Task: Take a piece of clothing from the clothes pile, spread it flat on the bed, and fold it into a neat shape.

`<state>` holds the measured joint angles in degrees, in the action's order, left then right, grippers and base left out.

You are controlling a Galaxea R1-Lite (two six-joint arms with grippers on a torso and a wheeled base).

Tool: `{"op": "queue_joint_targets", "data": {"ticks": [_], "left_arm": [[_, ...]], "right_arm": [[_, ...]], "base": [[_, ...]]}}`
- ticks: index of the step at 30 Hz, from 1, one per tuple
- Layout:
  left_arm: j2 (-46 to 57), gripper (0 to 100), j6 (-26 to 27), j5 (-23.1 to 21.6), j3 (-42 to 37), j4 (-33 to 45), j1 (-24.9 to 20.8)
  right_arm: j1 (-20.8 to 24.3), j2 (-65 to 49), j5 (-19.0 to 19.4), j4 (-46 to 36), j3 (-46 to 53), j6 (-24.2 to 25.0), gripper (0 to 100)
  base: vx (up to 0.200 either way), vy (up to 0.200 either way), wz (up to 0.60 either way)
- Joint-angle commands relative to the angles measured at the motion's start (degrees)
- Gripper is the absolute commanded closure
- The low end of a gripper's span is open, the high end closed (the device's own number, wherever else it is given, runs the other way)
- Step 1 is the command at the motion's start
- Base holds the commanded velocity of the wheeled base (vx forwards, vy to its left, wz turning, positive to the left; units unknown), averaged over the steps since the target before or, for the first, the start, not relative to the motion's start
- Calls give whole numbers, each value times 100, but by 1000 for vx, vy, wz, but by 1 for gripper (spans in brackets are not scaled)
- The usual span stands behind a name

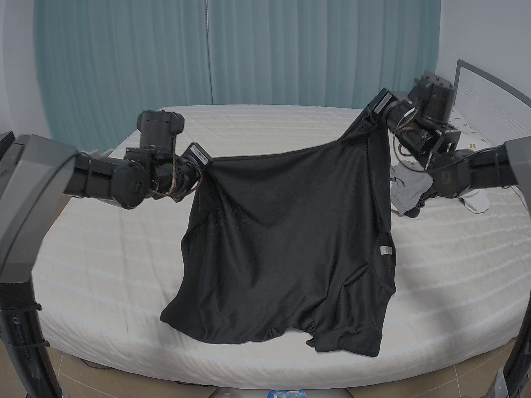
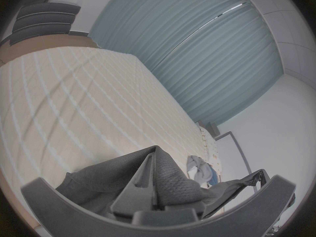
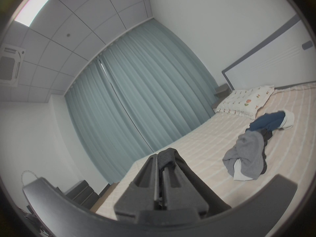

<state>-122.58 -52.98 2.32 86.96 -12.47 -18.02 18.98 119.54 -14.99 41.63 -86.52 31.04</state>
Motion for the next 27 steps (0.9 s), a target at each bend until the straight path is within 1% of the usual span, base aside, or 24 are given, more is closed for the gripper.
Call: {"op": "queue_joint_targets", "data": {"ticks": [1,3,5,10,11,13,14,15,18,20,21,23,26,27], "left_arm": [[-1339,100,-2,199,410,-423,18],[-1691,100,-2,340,533,-651,18],[-1893,100,-11,410,638,-722,18],[-2315,100,-19,463,849,-730,-26],[-2385,100,-37,480,920,-722,-35],[-2605,100,-90,621,1139,-669,-44],[-2657,0,-90,665,1192,-660,-44],[-2895,0,-90,849,1447,-599,-44],[-3194,0,-98,1166,1930,-247,-26],[-3220,0,-98,1183,1983,-142,-18],[-3264,0,-98,1201,2045,219,-9],[-3211,0,-107,1201,2045,667,35],[-3141,0,-116,1201,2027,975,132],[-3141,0,-116,1201,2027,975,132]], "right_arm": [[18,1432,-56,548,-41,25,100],[18,1713,-65,609,-41,34,100],[9,1889,-74,662,-50,34,100],[-17,2363,-83,803,-102,34,100],[-35,2460,-83,803,-155,34,0],[-88,2715,-91,803,-304,34,0],[-88,2785,-100,803,-340,34,0],[-96,3049,-144,794,-489,25,0],[-167,3400,-206,768,-638,25,0],[-175,3453,-214,750,-612,25,0],[-237,3506,-223,724,-550,25,0],[-378,3471,-223,697,-357,16,0],[-580,3356,-223,688,-199,16,0],[-580,3356,-223,688,-199,16,0]], "base": [[0,0,0],[0,0,0],[0,0,0],[0,0,0],[0,0,0],[0,0,0],[0,0,0],[0,0,0],[0,0,0],[0,0,0],[0,0,0],[0,0,0],[0,0,0],[0,0,0]]}}
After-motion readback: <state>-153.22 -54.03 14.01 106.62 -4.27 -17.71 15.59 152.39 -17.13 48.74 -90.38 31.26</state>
